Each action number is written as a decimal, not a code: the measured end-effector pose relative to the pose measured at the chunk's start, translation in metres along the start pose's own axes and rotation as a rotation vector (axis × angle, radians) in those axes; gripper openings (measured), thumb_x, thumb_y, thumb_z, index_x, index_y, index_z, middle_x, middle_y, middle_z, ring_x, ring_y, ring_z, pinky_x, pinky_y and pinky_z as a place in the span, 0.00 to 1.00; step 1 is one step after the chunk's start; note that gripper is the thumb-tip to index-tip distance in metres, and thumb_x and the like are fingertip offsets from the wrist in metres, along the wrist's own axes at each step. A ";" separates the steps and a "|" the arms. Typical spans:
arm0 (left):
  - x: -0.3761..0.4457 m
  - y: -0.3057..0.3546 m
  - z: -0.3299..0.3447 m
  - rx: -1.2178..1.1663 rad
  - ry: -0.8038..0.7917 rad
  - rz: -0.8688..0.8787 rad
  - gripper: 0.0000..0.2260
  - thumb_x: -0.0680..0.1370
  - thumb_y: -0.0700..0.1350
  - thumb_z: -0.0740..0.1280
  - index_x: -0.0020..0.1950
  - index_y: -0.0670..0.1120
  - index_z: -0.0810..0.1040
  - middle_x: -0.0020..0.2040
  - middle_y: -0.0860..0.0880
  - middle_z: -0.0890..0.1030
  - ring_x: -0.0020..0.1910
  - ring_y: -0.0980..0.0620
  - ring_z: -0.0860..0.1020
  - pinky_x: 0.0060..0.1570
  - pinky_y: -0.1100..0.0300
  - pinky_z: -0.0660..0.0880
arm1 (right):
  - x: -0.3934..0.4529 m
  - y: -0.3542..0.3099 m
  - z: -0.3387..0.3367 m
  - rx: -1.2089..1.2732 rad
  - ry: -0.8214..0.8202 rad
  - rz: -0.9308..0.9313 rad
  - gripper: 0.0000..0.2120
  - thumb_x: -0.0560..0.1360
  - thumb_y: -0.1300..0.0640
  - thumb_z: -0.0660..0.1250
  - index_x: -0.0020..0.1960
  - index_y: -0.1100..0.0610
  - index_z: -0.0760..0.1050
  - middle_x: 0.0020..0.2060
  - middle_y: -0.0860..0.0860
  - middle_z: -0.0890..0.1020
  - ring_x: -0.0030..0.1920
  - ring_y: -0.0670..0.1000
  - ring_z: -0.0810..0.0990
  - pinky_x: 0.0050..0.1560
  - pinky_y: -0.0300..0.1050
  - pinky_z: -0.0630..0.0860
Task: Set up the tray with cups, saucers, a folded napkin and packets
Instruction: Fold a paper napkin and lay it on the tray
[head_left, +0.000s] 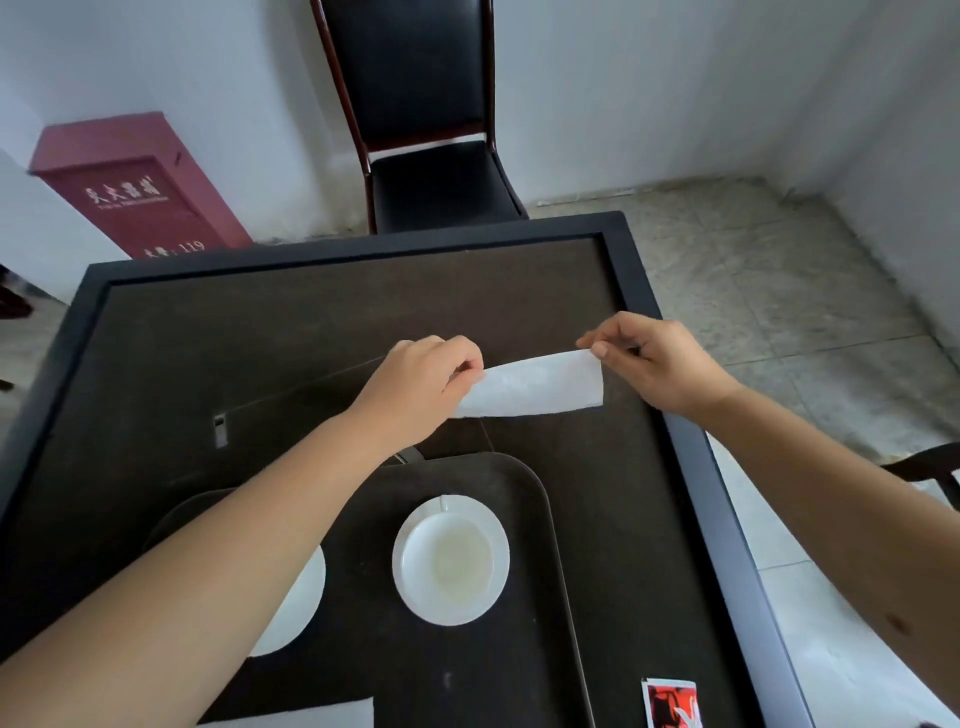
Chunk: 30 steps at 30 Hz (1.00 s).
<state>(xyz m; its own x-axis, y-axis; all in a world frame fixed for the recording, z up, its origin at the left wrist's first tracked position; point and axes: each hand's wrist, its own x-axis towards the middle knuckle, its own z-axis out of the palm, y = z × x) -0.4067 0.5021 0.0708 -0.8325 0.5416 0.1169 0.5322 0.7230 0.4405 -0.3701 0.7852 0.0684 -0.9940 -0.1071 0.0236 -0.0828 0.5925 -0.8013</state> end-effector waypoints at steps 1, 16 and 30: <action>-0.004 0.008 -0.010 -0.002 0.014 0.003 0.01 0.80 0.44 0.67 0.49 0.48 0.78 0.43 0.54 0.77 0.39 0.55 0.76 0.40 0.65 0.72 | -0.006 -0.009 -0.004 0.053 0.014 0.018 0.07 0.79 0.54 0.65 0.43 0.46 0.75 0.44 0.45 0.84 0.44 0.44 0.81 0.43 0.41 0.75; -0.134 0.067 -0.123 -0.305 -0.301 -0.199 0.10 0.76 0.49 0.71 0.52 0.64 0.77 0.41 0.62 0.80 0.43 0.63 0.78 0.44 0.66 0.72 | -0.131 -0.127 0.023 0.635 -0.201 0.111 0.04 0.73 0.65 0.69 0.41 0.63 0.76 0.42 0.55 0.82 0.40 0.49 0.79 0.41 0.39 0.73; -0.307 0.080 -0.102 -1.170 -0.046 -0.707 0.09 0.79 0.41 0.66 0.40 0.47 0.82 0.44 0.43 0.83 0.47 0.45 0.82 0.45 0.54 0.79 | -0.237 -0.165 0.099 1.019 -0.313 0.464 0.09 0.71 0.49 0.68 0.42 0.56 0.76 0.43 0.56 0.80 0.40 0.55 0.81 0.36 0.47 0.76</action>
<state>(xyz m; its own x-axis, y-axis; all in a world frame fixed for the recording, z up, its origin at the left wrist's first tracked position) -0.1242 0.3494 0.1606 -0.8518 0.2421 -0.4645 -0.4596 0.0799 0.8845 -0.1141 0.6337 0.1364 -0.8408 -0.3248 -0.4332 0.5221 -0.2747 -0.8074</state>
